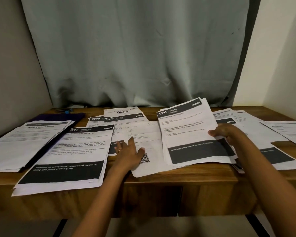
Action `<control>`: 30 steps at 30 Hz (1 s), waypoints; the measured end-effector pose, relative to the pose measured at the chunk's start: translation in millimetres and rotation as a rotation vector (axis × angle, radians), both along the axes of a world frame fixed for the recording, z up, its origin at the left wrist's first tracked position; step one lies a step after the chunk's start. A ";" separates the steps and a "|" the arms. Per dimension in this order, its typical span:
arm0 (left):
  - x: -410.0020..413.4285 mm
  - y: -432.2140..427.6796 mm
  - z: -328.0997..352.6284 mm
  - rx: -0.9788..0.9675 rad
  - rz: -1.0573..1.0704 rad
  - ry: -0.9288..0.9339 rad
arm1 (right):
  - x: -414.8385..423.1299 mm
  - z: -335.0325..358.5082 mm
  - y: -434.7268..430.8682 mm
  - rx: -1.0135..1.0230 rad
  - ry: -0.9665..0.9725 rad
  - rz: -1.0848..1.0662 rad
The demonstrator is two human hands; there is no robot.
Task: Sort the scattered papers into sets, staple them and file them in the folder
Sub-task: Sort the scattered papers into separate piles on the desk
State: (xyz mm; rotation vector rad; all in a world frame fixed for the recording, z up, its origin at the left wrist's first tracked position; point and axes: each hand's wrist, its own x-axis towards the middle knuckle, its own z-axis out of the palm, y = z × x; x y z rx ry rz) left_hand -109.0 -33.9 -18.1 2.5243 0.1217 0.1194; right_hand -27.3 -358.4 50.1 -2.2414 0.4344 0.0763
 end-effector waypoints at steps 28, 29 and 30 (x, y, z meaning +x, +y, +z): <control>6.8 -17.4 15.6 0.017 0.201 0.019 | -19.9 -57.2 112.0 -0.413 -0.513 0.530; 7.7 -18.3 16.9 0.021 0.223 0.025 | -21.1 -63.1 114.3 -0.416 -0.486 0.600; 8.8 -18.5 18.1 0.018 0.241 0.023 | -20.4 -68.3 114.7 -0.452 -0.451 0.650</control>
